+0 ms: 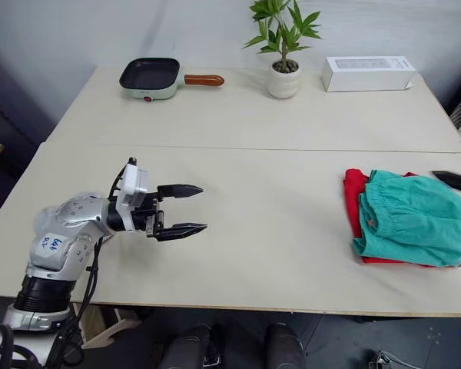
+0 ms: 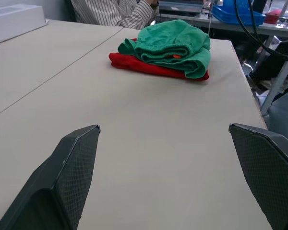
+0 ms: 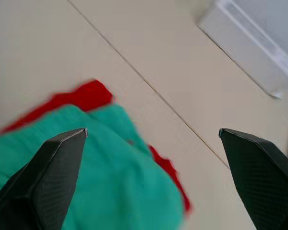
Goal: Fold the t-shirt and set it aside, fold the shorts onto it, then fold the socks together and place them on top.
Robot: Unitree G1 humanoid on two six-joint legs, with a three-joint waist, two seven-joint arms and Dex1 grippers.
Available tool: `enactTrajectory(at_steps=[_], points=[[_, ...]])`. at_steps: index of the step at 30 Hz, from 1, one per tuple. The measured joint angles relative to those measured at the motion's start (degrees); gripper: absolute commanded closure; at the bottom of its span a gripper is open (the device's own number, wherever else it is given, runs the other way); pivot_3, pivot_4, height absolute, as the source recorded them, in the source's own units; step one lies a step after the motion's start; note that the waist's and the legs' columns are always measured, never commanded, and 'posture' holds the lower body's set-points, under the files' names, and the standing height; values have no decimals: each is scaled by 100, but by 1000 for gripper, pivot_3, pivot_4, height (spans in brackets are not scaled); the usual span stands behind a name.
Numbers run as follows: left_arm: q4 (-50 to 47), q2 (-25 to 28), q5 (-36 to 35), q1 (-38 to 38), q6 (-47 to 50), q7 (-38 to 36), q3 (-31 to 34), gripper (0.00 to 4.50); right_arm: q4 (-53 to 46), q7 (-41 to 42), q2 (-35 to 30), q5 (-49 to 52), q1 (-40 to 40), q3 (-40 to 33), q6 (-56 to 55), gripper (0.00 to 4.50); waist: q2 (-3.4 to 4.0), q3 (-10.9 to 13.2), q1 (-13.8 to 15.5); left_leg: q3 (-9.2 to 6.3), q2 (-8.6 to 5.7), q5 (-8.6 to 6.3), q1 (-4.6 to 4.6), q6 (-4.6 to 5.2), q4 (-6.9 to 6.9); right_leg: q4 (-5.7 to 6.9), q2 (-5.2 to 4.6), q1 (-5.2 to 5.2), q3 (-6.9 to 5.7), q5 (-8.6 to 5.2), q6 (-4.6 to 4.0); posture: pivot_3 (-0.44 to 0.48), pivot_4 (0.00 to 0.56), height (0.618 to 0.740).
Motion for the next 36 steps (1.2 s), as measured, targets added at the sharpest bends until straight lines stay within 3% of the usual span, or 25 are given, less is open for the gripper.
enactTrajectory(at_steps=[3,6,10,16,21,26,30,36], points=[[61,17,130,66,-221,75,114,0,-1609,-363,817,479,796,-62,779,19,-8,-1,149,120,24,-23,-14,-4,20,55,18,-100,123,-2,-4,0,150,740],[31,86,231,262,-386,244,311,0,-2623,-816,1408,691,957,1,1120,19,-7,-2,138,119,15,-22,-13,2,13,59,10,-100,119,-2,-4,0,150,740],[-274,267,261,1065,-485,623,977,0,-3733,-1195,2119,722,1193,458,1051,19,-34,-9,67,113,20,-23,-6,1,-8,56,13,-97,113,-2,-4,0,150,740],[-510,202,301,3058,-869,1448,3058,0,-3965,-1106,3257,509,1674,1108,-207,19,-51,-6,30,113,15,-31,-7,13,-12,43,6,-93,109,-2,-4,0,150,740],[-107,-249,354,4484,-1272,2265,4921,0,-3949,-424,3355,500,1912,1296,-1160,19,-95,-23,-4,81,12,-59,8,18,-12,8,-6,-48,83,-1,-2,0,150,740],[546,-467,358,5334,-779,3208,5949,0,-3572,64,3335,477,1955,1327,-1754,19,-151,-56,32,59,12,-78,7,-11,-13,4,-12,-51,71,-4,-9,0,150,740],[650,-380,170,5558,-169,3385,6179,0,-3444,167,3335,482,1912,1342,-1829,19,-152,-57,95,43,11,-89,8,-4,-14,-4,-20,-66,57,-8,-27,0,150,740],[-295,526,-83,5743,267,2418,5676,0,-3444,180,3335,548,1541,1479,-1747,19,-155,-60,95,16,14,-88,5,-21,-25,-5,-20,-65,30,-12,-62,0,150,740]])
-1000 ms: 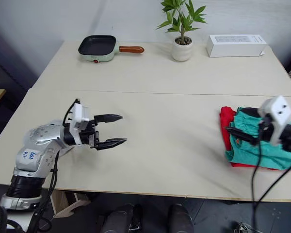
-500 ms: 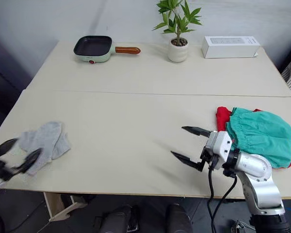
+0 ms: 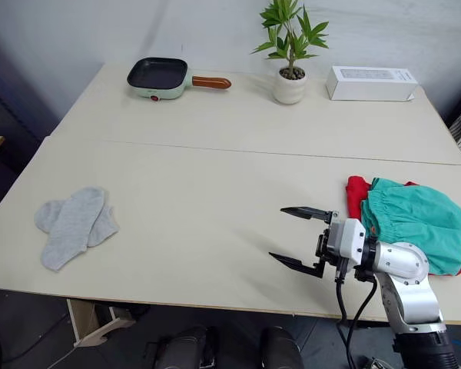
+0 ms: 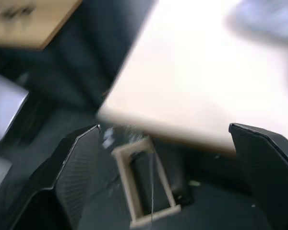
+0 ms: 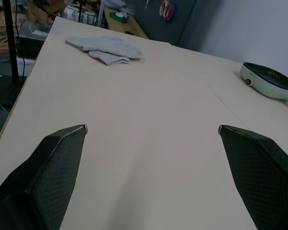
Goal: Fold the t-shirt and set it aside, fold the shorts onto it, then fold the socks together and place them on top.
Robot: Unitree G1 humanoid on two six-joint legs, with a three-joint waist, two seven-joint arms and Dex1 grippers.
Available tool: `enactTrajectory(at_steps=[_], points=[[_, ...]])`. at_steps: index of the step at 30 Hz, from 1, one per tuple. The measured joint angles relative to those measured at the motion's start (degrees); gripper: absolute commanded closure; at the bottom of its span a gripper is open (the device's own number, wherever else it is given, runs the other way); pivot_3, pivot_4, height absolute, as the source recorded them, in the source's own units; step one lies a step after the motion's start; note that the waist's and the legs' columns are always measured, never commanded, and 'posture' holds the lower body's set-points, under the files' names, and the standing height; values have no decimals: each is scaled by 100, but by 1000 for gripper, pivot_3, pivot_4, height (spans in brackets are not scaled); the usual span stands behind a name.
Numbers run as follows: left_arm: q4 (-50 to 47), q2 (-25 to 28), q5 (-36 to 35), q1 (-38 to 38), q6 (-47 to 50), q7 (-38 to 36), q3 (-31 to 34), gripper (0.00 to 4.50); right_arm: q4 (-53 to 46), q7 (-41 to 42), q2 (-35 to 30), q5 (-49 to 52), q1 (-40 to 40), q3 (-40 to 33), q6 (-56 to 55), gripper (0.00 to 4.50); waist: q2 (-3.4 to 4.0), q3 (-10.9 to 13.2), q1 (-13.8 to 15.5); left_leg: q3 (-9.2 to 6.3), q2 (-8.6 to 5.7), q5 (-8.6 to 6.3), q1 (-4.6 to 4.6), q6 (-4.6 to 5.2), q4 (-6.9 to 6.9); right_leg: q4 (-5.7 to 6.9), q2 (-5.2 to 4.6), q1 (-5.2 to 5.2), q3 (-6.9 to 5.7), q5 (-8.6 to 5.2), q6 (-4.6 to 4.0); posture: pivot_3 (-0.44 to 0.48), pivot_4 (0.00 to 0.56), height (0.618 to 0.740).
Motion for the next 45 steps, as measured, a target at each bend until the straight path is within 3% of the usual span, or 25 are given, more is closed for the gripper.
enactTrajectory(at_steps=[3,6,10,15,18,28,31,37,40,45], points=[[-1036,663,-370,-236,636,-291,-510,0,16,-3,-2,27,-245,9,69,19,19,9,-22,1,-1,15,-8,-24,-2,4,0,13,1,1,0,0,150,740],[-1416,1045,-571,-814,1429,0,-978,0,42,141,-38,72,-238,36,86,19,38,10,-65,1,0,25,-8,-14,-14,13,6,15,-5,-1,-4,0,150,740],[-1583,999,-612,-1951,2684,1044,-2058,0,38,256,-55,89,-235,132,90,19,51,13,-170,1,3,38,-9,5,-10,23,17,18,-14,-2,-4,0,150,740],[-1314,779,-114,-2628,2942,1577,-3158,0,0,172,-50,90,-151,233,145,19,49,13,-149,6,1,47,-8,8,5,41,19,17,-14,-1,-1,0,150,740],[-1101,739,274,-2987,2840,1765,-3605,610,-62,96,-51,90,-85,229,172,0,44,9,-108,3,-2,56,-2,0,5,55,14,18,-12,0,0,0,150,740],[-897,539,652,-3338,2503,1535,-4111,3636,-176,-152,-93,67,136,213,200,0,86,-16,19,3,-4,60,4,-12,3,63,9,17,-9,0,0,0,150,740],[-957,358,604,-3905,2634,1320,-4554,4479,-157,-193,-237,36,312,81,199,0,86,-15,143,-1,-17,59,-1,-13,6,63,-3,17,-12,2,3,0,150,740],[-1293,-175,526,-5094,2844,804,-6147,4479,-75,-276,-517,-50,528,-177,305,0,64,-14,143,0,-27,72,-11,13,10,59,4,18,-11,8,15,0,150,740],[-685,-819,805,-5749,2611,696,-6850,4479,282,-232,-900,-358,846,-260,322,0,64,-14,153,5,-26,83,-11,22,16,54,15,23,-17,8,15,0,150,740],[45,-1638,1237,-6506,2203,468,-7729,4479,456,-512,-914,-470,938,-437,472,0,59,-11,139,8,-26,90,-15,28,27,58,15,23,-17,9,18,0,150,740]])
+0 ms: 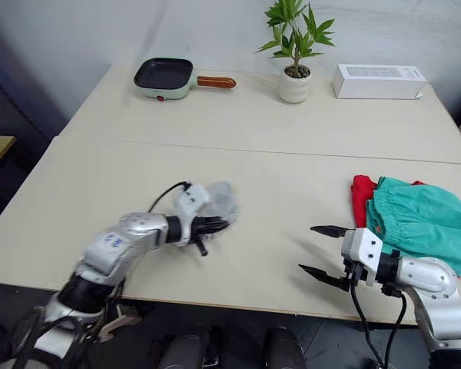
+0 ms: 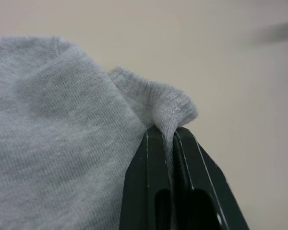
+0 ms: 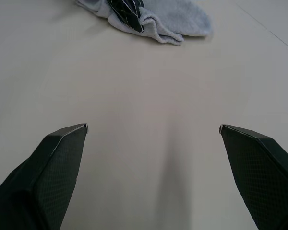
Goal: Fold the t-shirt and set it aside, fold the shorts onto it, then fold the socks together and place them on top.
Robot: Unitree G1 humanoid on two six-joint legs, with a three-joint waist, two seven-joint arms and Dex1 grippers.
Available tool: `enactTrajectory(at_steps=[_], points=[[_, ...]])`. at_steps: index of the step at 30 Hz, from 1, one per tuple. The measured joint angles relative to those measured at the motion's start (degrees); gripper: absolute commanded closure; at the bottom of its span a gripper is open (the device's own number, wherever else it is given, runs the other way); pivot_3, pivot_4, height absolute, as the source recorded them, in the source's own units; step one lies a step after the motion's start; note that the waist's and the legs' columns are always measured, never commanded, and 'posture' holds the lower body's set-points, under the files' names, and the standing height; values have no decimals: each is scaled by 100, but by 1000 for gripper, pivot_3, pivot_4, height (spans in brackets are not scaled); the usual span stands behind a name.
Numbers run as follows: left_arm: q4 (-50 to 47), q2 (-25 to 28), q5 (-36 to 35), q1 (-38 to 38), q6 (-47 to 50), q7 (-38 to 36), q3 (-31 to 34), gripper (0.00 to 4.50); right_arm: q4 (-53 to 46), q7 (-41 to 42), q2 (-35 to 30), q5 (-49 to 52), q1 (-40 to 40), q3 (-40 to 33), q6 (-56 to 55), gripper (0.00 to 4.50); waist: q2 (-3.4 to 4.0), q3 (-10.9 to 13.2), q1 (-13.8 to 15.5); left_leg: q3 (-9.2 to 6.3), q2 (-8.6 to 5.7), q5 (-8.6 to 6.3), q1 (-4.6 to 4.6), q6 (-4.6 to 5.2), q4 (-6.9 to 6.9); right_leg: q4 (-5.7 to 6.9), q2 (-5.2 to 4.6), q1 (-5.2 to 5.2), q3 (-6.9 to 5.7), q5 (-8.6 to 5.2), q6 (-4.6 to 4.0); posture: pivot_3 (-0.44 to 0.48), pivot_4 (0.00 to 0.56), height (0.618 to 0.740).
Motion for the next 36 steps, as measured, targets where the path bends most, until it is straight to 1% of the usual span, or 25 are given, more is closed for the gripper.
enactTrajectory(at_steps=[1,4,7,9,13,15,18,21,23,26,29,32,35,36], points=[[-1,-69,33,-74,-53,-89,-113,4479,-13,-52,-1,-11,0,-7,32,0,0,0,-12,0,3,2,1,-3,-1,0,1,0,0,0,0,0,150,740],[-5,-105,49,-69,-158,-259,-179,3774,-49,-149,-1,-34,26,-6,187,0,0,0,-21,-3,9,6,1,-10,-3,1,3,-1,1,0,0,0,150,740],[-54,-97,-53,62,-431,-634,-73,2780,-195,-219,0,2,34,4,454,0,0,0,-8,-5,9,8,0,-10,0,1,1,0,0,0,0,0,150,740],[-108,-20,-193,169,-891,-1077,70,2205,-405,-285,18,43,-11,76,669,0,0,0,-9,-6,10,8,0,-9,1,0,0,0,0,0,0,0,150,740],[-215,351,-563,174,-1550,-2029,554,2205,-743,-409,130,19,-232,460,1008,0,2,-1,-20,-7,13,9,1,-13,-1,-1,1,0,0,-1,-1,0,150,740],[80,497,-668,71,-1801,-2312,902,2205,-922,-442,169,-37,-401,759,1247,0,2,-1,-17,-8,12,9,1,-13,2,0,1,0,-1,-1,-1,0,150,740],[1270,593,-466,-392,-2272,-2268,1303,2205,-1138,-586,315,-206,-724,1338,1672,0,1,-1,-8,-9,10,10,-3,-9,8,4,0,-2,-8,-1,-1,0,150,740],[2502,665,-7,-782,-2958,-2271,1384,2205,-1070,-922,579,-619,-1039,1733,1859,0,1,-1,8,-8,-4,5,-5,0,7,13,-4,-7,-21,-1,-1,0,150,740],[3591,511,274,-1134,-3431,-2234,1383,2205,-756,-1161,789,-1043,-1394,2018,1790,0,-3,0,9,-6,-11,4,-13,7,12,13,4,-12,-42,1,1,0,150,740],[4649,269,535,-1448,-3939,-2229,1359,2205,-353,-1463,1094,-1480,-1670,2281,1588,0,-4,1,2,-4,-16,0,-19,15,14,33,5,-12,-54,3,6,0,150,740],[5407,63,830,-1721,-4457,-2324,1263,2165,-152,-1546,1168,-1705,-1898,2428,1420,597,-9,4,-12,-4,-19,-1,-24,17,19,36,9,-15,-59,5,10,0,150,740],[5919,-103,1082,-1922,-4795,-2371,1223,2165,-1,-1576,1207,-1808,-2008,2464,1333,1558,-13,6,-18,-4,-18,-2,-24,18,29,41,9,-12,-60,5,13,0,150,740],[6306,-229,1281,-2007,-5010,-2370,1207,2738,35,-1574,1203,-1861,-2005,2463,1294,2514,-13,6,-28,-5,-16,-2,-23,19,34,48,9,-12,-60,5,14,0,150,740],[6330,-260,1316,-2024,-5057,-2375,1206,3009,51,-1572,1202,-1881,-2005,2463,1269,2828,-14,6,-27,-6,-15,-2,-24,19,37,48,7,-12,-60,5,14,0,150,740]])
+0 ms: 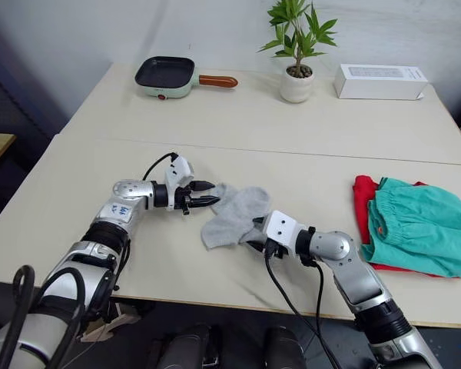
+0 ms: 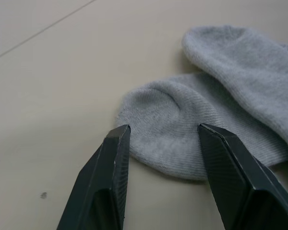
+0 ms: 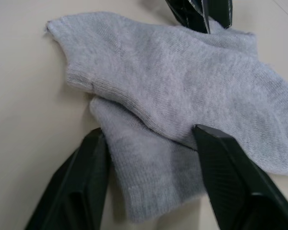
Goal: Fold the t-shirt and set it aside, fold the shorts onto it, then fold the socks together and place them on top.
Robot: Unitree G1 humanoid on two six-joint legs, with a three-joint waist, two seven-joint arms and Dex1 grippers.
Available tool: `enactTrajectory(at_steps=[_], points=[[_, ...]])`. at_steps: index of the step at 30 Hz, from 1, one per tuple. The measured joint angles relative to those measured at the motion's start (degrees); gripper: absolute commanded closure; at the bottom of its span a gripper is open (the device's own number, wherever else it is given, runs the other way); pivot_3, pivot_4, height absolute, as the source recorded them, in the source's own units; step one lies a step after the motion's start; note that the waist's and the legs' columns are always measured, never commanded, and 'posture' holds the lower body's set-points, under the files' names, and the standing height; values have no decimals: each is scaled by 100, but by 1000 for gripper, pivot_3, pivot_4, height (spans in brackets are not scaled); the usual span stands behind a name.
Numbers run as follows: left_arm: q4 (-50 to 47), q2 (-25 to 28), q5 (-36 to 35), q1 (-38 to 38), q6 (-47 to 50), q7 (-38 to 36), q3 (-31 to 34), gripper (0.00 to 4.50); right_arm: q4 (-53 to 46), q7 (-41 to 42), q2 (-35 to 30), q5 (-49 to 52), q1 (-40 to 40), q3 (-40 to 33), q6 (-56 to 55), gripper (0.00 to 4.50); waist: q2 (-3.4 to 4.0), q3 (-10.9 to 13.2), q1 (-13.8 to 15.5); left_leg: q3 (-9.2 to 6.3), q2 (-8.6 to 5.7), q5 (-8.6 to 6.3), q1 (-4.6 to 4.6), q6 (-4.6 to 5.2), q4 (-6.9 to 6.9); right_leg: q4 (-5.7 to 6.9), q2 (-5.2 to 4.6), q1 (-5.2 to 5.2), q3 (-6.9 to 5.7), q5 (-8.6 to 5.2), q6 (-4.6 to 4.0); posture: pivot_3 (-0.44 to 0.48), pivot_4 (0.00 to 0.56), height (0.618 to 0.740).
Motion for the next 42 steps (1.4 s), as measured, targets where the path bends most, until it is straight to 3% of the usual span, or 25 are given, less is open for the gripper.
enactTrajectory(at_steps=[5,7,16,21,27,31,35,37,42], points=[[-49,-23,76,33,-19,-210,0,4474,162,59,-128,-29,-6,-49,-223,4437,0,0,-5,0,0,-1,2,2,3,1,-3,1,2,0,0,0,150,740],[-415,56,74,238,116,-302,-2,4494,276,164,-205,-30,-60,-66,-408,4476,0,0,-36,0,0,-1,3,2,3,1,-4,2,3,0,0,0,150,740],[-4580,923,-226,2215,2537,-397,20,4494,2560,825,-429,-233,-1186,-162,-2501,4476,0,1,-257,-3,16,2,9,-7,-6,1,-11,8,38,0,0,0,150,740],[-5628,905,-363,2706,3390,174,148,4494,3322,1194,-372,-248,-1603,-112,-3053,4476,1,1,-252,-15,15,2,11,-7,2,-1,-17,21,49,0,0,0,150,740],[-5931,935,-478,2895,3887,572,273,2916,3317,1384,-418,-28,-1478,-244,-3046,2798,1,1,-249,-18,15,2,11,-8,0,-2,-20,23,47,0,0,0,150,740],[-6132,1360,-846,3088,4154,358,534,1748,2736,1540,-888,294,-971,-561,-2575,1508,2,1,-215,-24,15,-1,11,-11,-6,-13,-24,26,46,0,-1,0,150,740],[-6249,1819,-1594,3014,4634,-170,1062,529,1291,1718,-1536,1314,103,-1131,-357,183,10,6,-135,-36,18,-3,11,-12,-9,-49,-29,35,41,-2,-3,0,150,740],[-6138,1799,-1848,2700,5040,-135,1164,17,336,1332,-1661,2076,576,-1409,1486,0,11,6,-104,-51,18,-4,10,-12,-7,-50,-33,40,35,-2,-5,0,150,740],[-5557,1482,-1951,1896,5266,-14,1036,17,-1191,484,-1416,3854,975,-1863,4058,0,11,6,-94,-64,16,-8,11,-17,-11,-60,-32,49,22,-2,-5,0,150,740]])
